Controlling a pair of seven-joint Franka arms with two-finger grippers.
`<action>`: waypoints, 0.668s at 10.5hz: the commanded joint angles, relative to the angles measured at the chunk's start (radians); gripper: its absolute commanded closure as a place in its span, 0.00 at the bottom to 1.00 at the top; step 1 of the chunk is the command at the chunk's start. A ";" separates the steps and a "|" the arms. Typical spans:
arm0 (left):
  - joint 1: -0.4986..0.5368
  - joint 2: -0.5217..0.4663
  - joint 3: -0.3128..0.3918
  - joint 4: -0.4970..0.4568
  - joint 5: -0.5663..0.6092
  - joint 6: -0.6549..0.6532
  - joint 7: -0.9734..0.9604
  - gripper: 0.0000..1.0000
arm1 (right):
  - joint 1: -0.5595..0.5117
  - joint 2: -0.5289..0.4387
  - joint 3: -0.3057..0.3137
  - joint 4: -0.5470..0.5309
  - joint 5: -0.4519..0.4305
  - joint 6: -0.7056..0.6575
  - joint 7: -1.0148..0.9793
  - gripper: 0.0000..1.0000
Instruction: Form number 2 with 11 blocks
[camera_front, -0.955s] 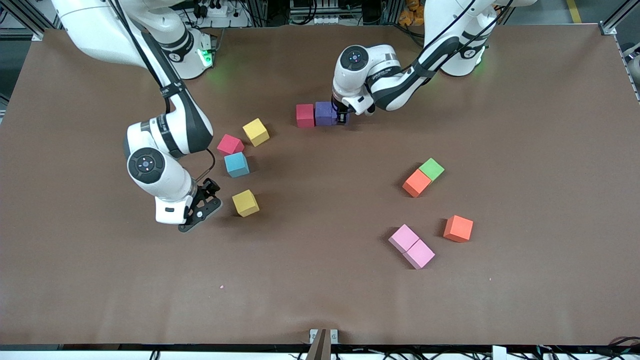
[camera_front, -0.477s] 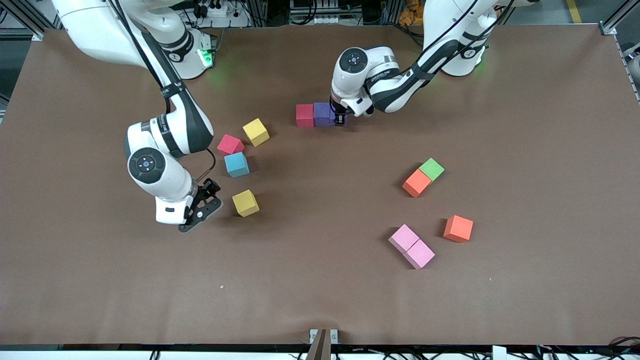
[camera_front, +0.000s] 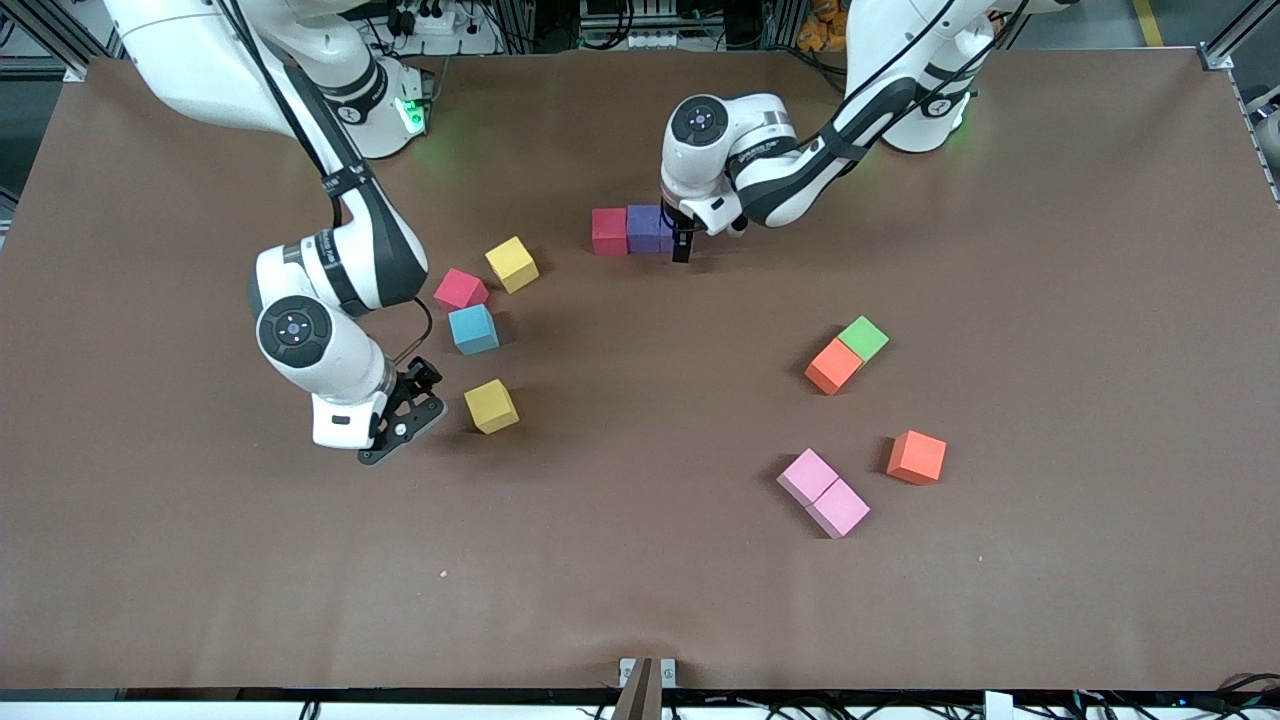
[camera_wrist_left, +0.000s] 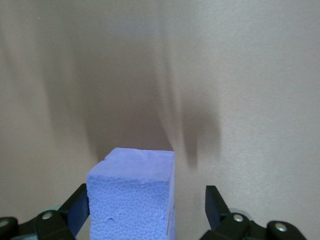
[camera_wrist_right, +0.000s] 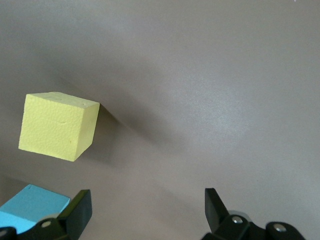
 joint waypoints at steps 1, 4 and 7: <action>-0.002 -0.042 -0.029 0.012 0.070 -0.064 -0.219 0.00 | 0.010 0.018 0.005 0.027 0.014 -0.003 0.032 0.00; 0.034 -0.043 -0.062 0.086 0.053 -0.164 -0.167 0.00 | 0.010 0.023 0.005 0.030 0.014 -0.003 0.032 0.00; 0.158 -0.043 -0.136 0.120 0.053 -0.196 -0.085 0.00 | 0.013 0.026 0.005 0.030 0.014 -0.003 0.034 0.00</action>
